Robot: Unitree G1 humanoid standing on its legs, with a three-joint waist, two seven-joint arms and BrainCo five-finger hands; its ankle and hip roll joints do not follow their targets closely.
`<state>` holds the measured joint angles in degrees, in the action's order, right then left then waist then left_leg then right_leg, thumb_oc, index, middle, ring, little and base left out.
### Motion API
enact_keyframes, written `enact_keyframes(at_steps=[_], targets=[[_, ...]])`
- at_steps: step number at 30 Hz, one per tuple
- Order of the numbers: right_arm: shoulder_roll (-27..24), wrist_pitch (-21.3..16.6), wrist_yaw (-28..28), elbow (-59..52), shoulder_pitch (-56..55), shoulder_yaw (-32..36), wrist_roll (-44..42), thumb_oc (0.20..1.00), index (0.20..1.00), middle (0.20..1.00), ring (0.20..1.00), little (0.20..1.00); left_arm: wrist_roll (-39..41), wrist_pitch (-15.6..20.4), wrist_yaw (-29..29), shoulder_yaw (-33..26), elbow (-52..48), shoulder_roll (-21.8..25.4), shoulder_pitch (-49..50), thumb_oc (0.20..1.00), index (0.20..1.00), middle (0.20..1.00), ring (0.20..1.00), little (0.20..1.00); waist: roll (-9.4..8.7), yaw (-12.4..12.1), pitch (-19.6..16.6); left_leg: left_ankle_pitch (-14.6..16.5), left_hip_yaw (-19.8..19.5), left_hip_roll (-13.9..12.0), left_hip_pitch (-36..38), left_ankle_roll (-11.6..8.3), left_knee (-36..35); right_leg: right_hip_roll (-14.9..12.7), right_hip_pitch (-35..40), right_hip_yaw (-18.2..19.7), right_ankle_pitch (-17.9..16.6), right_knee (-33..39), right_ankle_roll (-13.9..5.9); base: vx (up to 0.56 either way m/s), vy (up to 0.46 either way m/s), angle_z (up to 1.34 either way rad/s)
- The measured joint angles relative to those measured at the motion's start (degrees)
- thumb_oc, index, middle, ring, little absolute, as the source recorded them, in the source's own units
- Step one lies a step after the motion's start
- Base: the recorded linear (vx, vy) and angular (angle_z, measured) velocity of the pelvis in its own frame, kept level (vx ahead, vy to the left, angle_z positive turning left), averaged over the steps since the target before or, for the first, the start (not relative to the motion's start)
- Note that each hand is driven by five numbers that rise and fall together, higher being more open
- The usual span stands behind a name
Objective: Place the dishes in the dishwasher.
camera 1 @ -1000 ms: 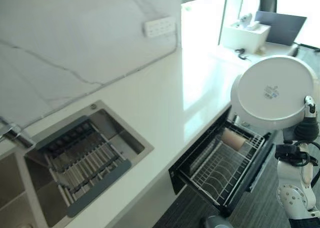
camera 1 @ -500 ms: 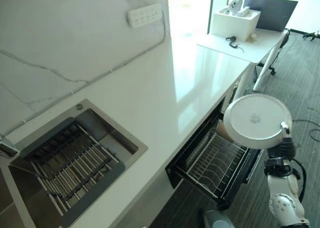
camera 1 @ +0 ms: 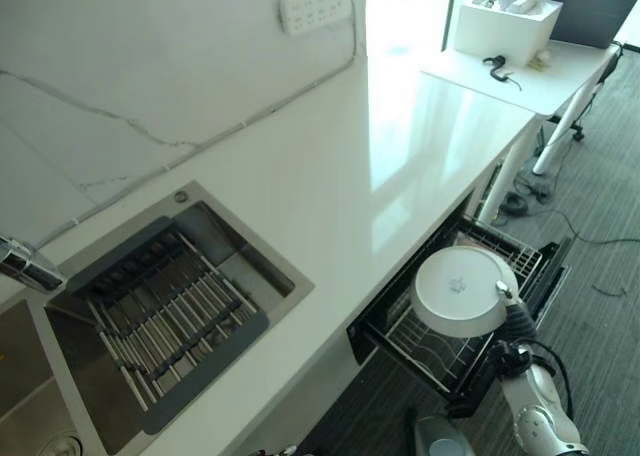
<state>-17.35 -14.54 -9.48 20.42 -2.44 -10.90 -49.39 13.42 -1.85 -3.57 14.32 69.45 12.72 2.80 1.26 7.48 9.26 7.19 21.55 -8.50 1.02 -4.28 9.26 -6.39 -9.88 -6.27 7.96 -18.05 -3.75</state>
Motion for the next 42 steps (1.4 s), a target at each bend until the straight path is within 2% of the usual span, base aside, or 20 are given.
enact_keyframes(at_steps=[2,6,8,10,12,15,19,20,22,25,29,32,36,38,42], targets=[[0.55,0.07,-1.27,1.95,0.21,-0.41,0.12,0.2,0.2,0.2,0.2,0.2,0.0,-0.05,-0.01,0.05,-0.04,-0.15,-0.31,1.0,1.0,1.0,1.0,1.0,0.14,-1.57,0.13,0.0,-0.36,0.15,-0.14,0.02,0.05,-0.03,0.04,-0.33,0.01,-0.01,-0.02,0.0,0.02,0.13],[0.75,-0.73,-4.61,3.35,3.82,-1.24,4.58,0.2,0.2,0.2,0.2,0.2,0.01,-0.13,-0.18,1.66,-0.41,0.12,-1.13,1.0,1.0,1.0,1.0,1.0,0.39,-2.17,1.43,0.23,-2.04,0.58,-2.01,0.55,1.38,-0.9,-0.35,-1.74,-0.17,-0.04,-0.19,-0.03,0.02,0.17],[0.8,-1.04,-6.65,4.93,6.12,-1.22,6.05,0.2,0.2,0.2,0.2,0.2,0.01,-0.14,-0.32,1.67,-1.22,0.1,-1.4,1.0,1.0,1.0,1.0,1.0,0.67,-3.58,2.04,0.23,-2.19,0.75,-2.84,0.65,1.98,-1.1,-0.76,-1.79,-0.37,-0.07,-0.28,-0.08,0.033,0.1],[-0.15,-2.35,-9.51,8.12,10.42,-1.2,9.22,0.2,0.2,0.2,0.2,0.2,0.25,-0.24,-0.53,3.18,-1.26,0.36,-3.33,1.0,1.0,1.0,1.0,1.0,1.26,-4.14,4.03,0.25,-3.71,1.23,-5.26,0.98,3.51,-1.81,-1.85,-2.79,-1.05,-0.14,-0.51,-0.07,0.024,0.24],[-1.4,-2.51,-12.99,12.05,14.73,-0.86,11.33,0.2,0.2,0.2,0.2,0.2,2.14,-0.87,-0.58,3.94,-1.26,0.39,-5.99,1.0,1.0,1.0,1.0,1.0,1.55,-6.16,6.7,0.15,-3.87,1.51,-6.73,1.47,4.48,-2.22,-2.78,-2.77,-1.85,0.02,-0.59,-0.07,0.019,0.13],[-1.97,-2.56,-17.26,17.33,20.44,-0.93,16.14,0.2,0.2,0.2,0.2,0.2,2.25,-0.76,-0.51,3.89,-1.13,0.44,-7.43,1.0,1.0,1.0,1.0,1.0,1.86,-6.64,9.67,0.15,-4.97,1.84,-6.85,1.68,5.07,-2.72,-2.02,-3.6,-2.13,0.17,-0.64,-0.04,0.029,0.12],[-4.61,-1.97,-23.19,18.95,23.37,-1.19,27.06,0.2,0.2,0.2,0.2,0.2,3.4,-0.73,0.11,3.79,-1.23,0.45,-8.06,1.0,1.0,1.0,1.0,1.0,3.0,-7.77,11.23,0.11,-5.09,2.05,-6.95,1.79,5.04,-2.91,-1.73,-3.79,-2.68,1.03,-0.73,-0.01,0.014,0.02],[-6.18,-1.48,-26.73,19.32,23.67,-2.39,32.53,0.2,0.2,0.2,0.2,0.2,3.41,-1.12,0.4,3.75,-1.67,0.64,-8.18,1.0,1.0,1.0,1.0,1.0,3.44,-7.66,11.75,0.1,-5.26,2.2,-6.95,1.86,5.01,-3.02,-1.67,-3.91,-2.79,0.98,-0.83,-0.07,0.009,0.06],[-7.06,-0.11,-29.93,20.92,24.47,-4.51,38.49,0.2,0.2,0.2,0.2,0.2,3.81,-1.15,0.75,3.74,-1.65,1.05,-8.19,1.0,1.0,1.0,1.0,1.0,3.69,-7.8,12.3,-0.05,-5.69,2.2,-7.27,2.09,4.94,-3.05,-1.59,-4.15,-2.93,0.97,-0.78,-0.11,-0.007,0.06],[-11.57,7.44,-35.19,25.3,32.4,-14.98,54.77,0.2,0.2,0.2,0.2,0.2,4.4,-0.06,1.97,4.07,-1.62,1.32,-10.82,1.0,1.0,1.0,1.0,1.0,4.2,-8.03,15.81,-0.79,-6.95,2.53,-9.6,2.66,5.23,-3.27,-3.32,-4.71,-3.77,1.05,-0.62,-0.09,-0.031,0.11],[-13.95,13.09,-33.44,26.7,33.7,-23.72,66.89,0.2,0.2,0.2,0.2,0.2,4.4,0.11,2.86,3.36,-1.65,2.2,-12.73,1.0,1.0,1.0,1.0,1.0,4.28,-9.02,17.22,-1.08,-7.04,2.38,-9.98,2.84,5.06,-3.51,-3.54,-4.91,-4.12,1.29,-0.68,-0.06,-0.06,0.02],[-15.43,14.61,-31.36,30.47,38.97,-31.5,72.22,0.2,0.2,0.2,0.2,0.2,4.42,0.08,3.9,4.04,-1.69,4.51,-14.96,1.0,1.0,1.0,1.0,1.0,4.42,-9.45,18.3,-1.9,-7.9,2.4,-11.85,2.9,5.02,-3.54,-4.42,-5.88,-4.89,2.2,-0.58,-0.08,-0.058,0.12],[-15.29,15.19,-30.16,37.91,44.27,-32.29,74.37,0.2,0.2,0.2,0.2,0.2,4.48,0.46,4.01,4.73,-1.93,5.91,-18.47,1.0,1.0,1.0,1.0,1.0,5.96,-12.29,20.31,-2.63,-8.14,2.81,-13.93,3.13,4.89,-3.59,-6.02,-6.09,-6.06,3.06,-0.48,-0.05,-0.016,0.05],[-15.31,15.6,-29.53,39.07,45.32,-32.29,75.84,0.2,0.2,0.2,0.2,0.2,4.48,0.47,4.01,5.15,-2.01,5.99,-18.73,1.0,1.0,1.0,1.0,1.0,6.18,-12.49,20.43,-2.66,-8.15,3.03,-14.05,3.2,4.72,-3.87,-5.98,-6.08,-6.31,3.1,-0.68,-0.05,-0.041,0.03],[-14.39,20.16,-29.73,41.4,51.05,-32.9,76.78,0.2,0.2,0.2,0.2,0.2,4.66,0.57,4.02,6.1,-2.38,6.96,-20.73,1.0,1.0,1.0,1.0,1.0,7.08,-12.57,21.05,-3.62,-8.26,3.17,-18.03,3.77,4.91,-4.35,-9.74,-6.09,-7.2,3.83,-0.48,-0.04,-0.031,0.01]])
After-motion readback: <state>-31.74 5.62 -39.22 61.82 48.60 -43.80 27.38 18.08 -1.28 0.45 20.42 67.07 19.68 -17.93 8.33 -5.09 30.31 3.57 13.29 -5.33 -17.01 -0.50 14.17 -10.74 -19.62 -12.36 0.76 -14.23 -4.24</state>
